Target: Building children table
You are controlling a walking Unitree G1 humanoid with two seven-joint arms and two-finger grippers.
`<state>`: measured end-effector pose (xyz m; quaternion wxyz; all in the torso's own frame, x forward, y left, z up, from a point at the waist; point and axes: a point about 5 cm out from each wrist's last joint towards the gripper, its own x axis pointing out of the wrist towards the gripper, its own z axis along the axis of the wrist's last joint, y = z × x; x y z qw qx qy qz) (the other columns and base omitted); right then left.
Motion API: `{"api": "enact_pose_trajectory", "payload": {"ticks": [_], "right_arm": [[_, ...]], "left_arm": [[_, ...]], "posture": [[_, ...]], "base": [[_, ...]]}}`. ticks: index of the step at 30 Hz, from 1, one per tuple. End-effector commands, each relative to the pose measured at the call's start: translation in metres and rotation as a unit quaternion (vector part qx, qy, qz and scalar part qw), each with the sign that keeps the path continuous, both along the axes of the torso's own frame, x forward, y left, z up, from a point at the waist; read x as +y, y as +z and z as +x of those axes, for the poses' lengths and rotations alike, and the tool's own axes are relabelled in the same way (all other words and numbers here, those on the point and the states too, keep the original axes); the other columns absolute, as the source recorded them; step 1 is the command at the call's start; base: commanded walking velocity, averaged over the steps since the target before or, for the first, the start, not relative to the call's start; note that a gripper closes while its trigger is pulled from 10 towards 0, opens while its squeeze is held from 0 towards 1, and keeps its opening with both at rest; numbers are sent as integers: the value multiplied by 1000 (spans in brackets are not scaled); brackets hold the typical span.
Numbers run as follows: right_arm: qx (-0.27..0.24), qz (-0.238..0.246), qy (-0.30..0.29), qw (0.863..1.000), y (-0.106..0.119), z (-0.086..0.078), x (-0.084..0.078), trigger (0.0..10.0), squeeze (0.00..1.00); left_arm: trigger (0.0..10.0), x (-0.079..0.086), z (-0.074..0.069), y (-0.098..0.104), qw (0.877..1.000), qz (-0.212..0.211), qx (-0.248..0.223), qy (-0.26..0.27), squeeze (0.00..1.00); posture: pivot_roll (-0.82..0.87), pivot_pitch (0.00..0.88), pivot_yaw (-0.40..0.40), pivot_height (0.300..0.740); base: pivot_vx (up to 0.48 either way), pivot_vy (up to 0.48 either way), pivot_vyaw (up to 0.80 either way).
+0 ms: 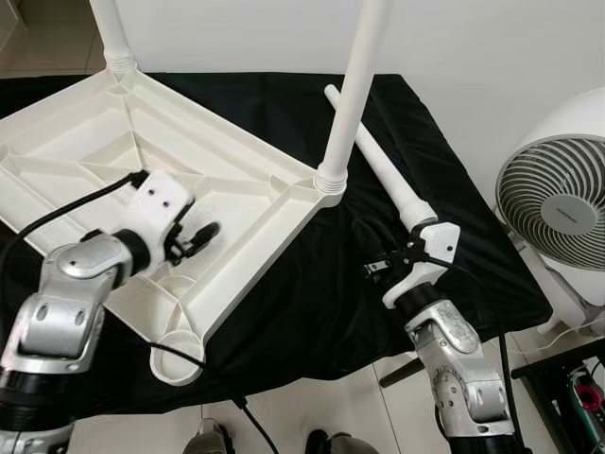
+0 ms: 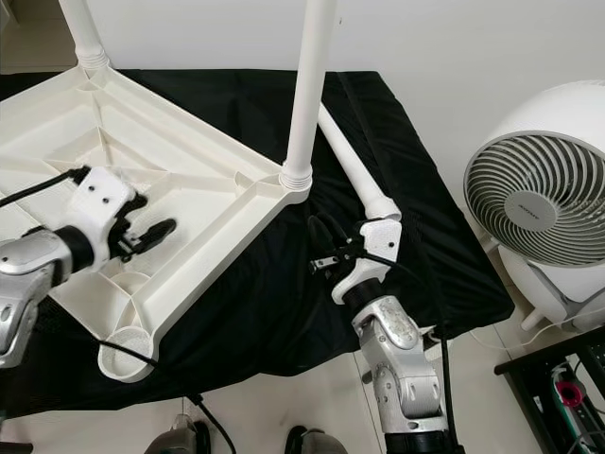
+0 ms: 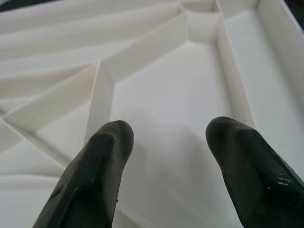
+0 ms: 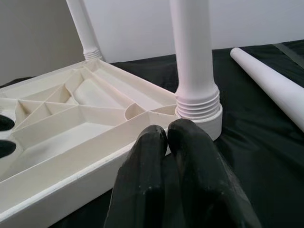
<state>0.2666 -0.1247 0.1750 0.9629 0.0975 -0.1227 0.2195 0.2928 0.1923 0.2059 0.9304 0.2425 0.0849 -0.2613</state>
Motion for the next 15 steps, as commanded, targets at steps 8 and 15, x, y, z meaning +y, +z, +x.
{"api": "enact_pose_trajectory", "payload": {"ticks": [8, 15], "right_arm": [[9, -3, 2, 1000, -5, 1, 1, 10000, 0], [10, -2, -1, 1000, -6, 2, 1, 10000, 0]], "left_arm": [[10000, 10, -4, -7, 997, -22, 30, 73, 0], [10000, 28, 2, 3, 985, -30, 5, 169, 0]], "posture": [[137, 161, -90, 740], [139, 165, -88, 740]], "base": [[0, 0, 0], [0, 0, 0]]}}
